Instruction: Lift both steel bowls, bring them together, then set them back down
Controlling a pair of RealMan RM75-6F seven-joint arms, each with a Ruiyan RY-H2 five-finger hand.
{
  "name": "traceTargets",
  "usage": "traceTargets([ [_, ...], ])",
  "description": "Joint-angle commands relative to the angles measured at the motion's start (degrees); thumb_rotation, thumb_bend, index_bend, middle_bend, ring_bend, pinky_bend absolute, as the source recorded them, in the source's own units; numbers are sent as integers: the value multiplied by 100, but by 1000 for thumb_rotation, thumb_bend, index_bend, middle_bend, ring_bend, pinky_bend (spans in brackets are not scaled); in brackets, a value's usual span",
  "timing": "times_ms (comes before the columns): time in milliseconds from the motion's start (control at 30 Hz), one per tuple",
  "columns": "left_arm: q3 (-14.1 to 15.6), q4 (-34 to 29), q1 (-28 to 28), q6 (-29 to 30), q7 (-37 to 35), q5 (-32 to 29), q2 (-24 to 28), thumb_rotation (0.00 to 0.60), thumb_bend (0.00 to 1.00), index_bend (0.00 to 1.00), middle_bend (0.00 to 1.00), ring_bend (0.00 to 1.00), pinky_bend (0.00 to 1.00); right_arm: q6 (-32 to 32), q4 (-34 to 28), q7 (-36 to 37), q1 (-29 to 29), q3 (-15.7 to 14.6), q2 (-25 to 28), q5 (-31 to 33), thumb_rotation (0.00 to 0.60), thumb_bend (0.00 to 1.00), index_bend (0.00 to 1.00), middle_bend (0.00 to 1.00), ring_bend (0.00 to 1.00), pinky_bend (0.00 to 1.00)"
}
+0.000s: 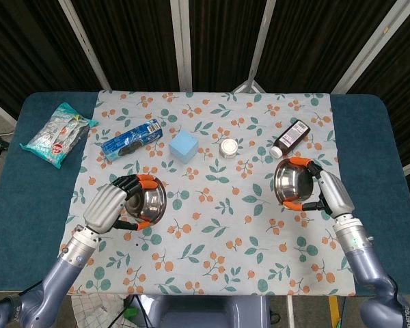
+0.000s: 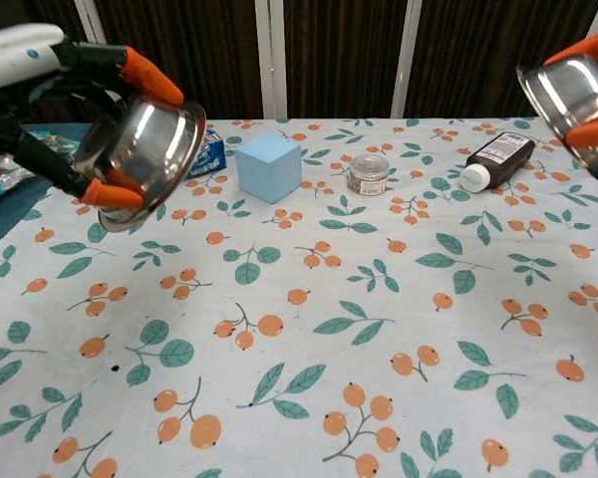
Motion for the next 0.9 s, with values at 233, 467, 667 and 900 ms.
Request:
traceTargets([
  [233,-49,1012,76,702,-1514,853,-474,600,45,334,337,287,402,-675,669,4773,261,285,173,-2060,600,64,404,264,339,392],
  [467,-1,2020,90,1174,-2101,1175,-1209,600,44,343,337,287,395,-225,948,5999,426,11,-81,-2647,600,64,404,264,339,392],
  [667,-94,2538,50,1662,-2630,1392,-1712,600,43,342,336,287,395,-75,991,6018,547,-223,-212,-2775,600,64,404,264,339,392],
  [900,-164,2891,-29,2115,-2840,1626,-2201,600,43,343,334,285,394,77,972,5846,617,-417,-447,-2680,600,63,406,267,339,392],
])
